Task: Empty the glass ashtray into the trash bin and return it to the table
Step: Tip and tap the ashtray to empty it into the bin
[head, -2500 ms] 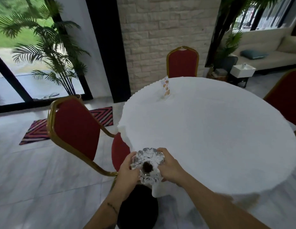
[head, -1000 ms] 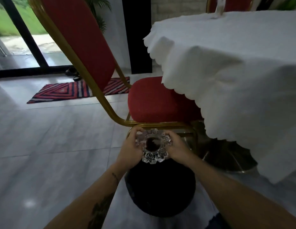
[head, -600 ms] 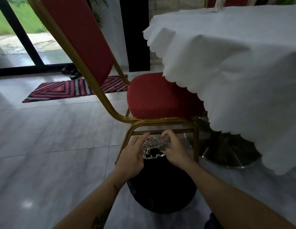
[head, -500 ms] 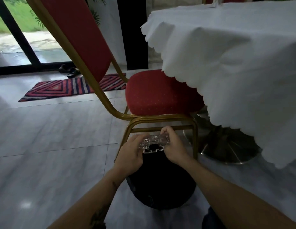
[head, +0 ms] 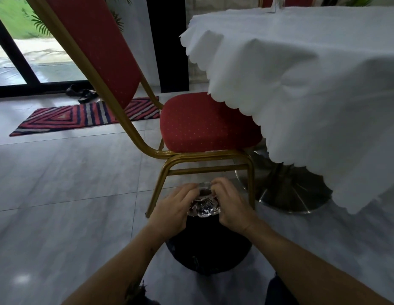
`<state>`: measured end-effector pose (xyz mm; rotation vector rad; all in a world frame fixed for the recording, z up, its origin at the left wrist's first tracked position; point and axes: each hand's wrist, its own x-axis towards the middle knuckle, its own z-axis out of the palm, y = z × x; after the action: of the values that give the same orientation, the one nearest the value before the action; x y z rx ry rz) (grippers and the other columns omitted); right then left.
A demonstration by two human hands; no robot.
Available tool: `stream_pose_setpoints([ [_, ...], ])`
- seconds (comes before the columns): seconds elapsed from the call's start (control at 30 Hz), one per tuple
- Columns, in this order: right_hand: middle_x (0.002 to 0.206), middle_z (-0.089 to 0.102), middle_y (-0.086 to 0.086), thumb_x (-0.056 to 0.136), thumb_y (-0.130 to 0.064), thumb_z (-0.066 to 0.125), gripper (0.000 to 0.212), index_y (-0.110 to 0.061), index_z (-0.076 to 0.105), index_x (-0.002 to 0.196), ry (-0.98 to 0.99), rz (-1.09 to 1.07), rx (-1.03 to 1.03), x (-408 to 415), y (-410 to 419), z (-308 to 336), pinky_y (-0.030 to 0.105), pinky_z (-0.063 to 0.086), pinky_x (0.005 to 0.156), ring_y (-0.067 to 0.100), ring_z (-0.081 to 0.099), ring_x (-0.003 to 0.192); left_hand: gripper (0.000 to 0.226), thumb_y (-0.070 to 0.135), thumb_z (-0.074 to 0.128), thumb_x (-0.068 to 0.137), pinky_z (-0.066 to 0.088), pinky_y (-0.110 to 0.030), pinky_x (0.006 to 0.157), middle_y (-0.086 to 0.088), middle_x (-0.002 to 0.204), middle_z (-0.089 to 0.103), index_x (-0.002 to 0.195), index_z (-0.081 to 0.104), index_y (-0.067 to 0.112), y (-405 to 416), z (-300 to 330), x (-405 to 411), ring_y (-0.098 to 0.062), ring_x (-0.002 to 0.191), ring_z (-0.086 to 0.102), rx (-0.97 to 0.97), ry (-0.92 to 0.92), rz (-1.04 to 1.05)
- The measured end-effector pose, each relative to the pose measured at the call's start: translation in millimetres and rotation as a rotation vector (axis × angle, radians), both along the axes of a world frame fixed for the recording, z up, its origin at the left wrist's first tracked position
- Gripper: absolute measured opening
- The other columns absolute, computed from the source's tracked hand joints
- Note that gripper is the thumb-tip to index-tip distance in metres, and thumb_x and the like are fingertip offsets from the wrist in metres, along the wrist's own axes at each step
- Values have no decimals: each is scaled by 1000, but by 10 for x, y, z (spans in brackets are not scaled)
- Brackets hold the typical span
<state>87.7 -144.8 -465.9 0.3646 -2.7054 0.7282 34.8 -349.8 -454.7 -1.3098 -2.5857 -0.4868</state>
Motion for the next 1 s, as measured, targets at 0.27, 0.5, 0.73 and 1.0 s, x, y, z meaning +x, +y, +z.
stream_pose_setpoints([
  [0.27,128,59,18,79,-13,39,33,-15,50,110,122,-8,-23,86,60,123,44,56,93,34,58,117,53,6,42,81,63,-38,90,-13,139,63,132,54,14,-14,129,-44,-31,125,62,-14,82,-52],
  [0.5,126,60,14,78,-10,41,31,-18,48,108,175,0,-71,87,30,182,40,56,93,28,57,116,51,5,41,78,63,-41,89,-14,133,65,127,55,15,-7,232,-50,-33,120,63,9,97,-56],
  [0.73,125,59,21,78,-12,37,22,-19,43,98,228,8,-88,25,-18,310,45,55,90,35,58,113,55,6,46,72,59,-46,95,-18,131,64,124,58,13,-7,314,-95,-35,118,60,20,152,-65],
  [1.0,132,59,21,86,-10,41,19,-14,48,103,268,36,-38,-33,31,259,42,42,109,34,51,128,54,11,48,75,58,-48,96,-19,133,65,128,50,16,-12,318,-120,-36,118,62,18,212,-77],
])
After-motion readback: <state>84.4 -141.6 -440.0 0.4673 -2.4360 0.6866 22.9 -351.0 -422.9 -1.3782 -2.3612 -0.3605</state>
